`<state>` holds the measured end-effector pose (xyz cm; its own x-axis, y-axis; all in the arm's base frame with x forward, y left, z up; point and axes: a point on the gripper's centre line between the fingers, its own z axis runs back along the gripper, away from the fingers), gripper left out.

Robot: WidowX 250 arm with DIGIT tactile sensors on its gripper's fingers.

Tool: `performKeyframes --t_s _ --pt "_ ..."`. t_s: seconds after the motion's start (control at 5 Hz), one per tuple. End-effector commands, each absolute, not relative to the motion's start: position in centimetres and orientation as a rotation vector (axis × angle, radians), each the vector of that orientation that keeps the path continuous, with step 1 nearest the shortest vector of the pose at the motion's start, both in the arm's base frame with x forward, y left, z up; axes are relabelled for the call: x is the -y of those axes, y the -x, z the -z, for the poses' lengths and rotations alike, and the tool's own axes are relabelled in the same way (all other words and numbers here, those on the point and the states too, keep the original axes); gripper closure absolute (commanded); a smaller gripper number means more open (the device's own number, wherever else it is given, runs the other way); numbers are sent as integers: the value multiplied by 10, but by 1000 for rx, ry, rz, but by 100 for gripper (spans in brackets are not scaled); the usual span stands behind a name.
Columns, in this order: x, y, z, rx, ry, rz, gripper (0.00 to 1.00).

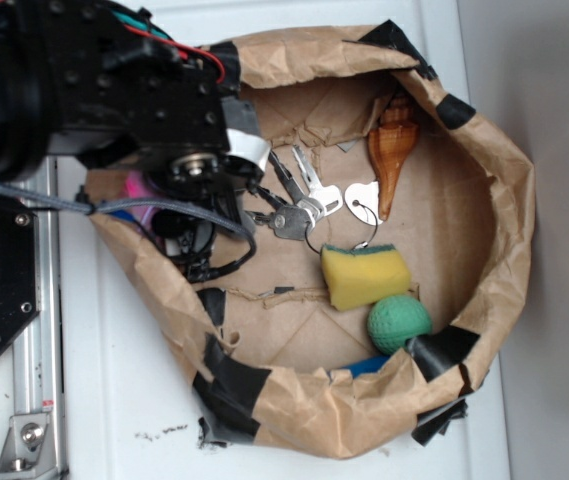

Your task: Grab the gray animal.

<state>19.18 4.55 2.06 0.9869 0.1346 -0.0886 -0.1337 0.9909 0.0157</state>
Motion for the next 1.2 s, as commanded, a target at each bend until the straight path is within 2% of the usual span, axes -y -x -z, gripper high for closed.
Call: performKeyframes --t_s 0.0,0.2,0.4,0.6,0.8,1.0 --pt "-43 -212 -6 -79 -59 -161 100" --pt "-35 -221 -27 -45 -57 -160 100" --pt "-28 -227 -62 17 -32 -148 100" --pt "-23 -234 -113 81 -37 -110 100" --pt "-23 -234 -145 142 -56 -95 100" --pt "-22 -235 -152 199 -99 -126 100"
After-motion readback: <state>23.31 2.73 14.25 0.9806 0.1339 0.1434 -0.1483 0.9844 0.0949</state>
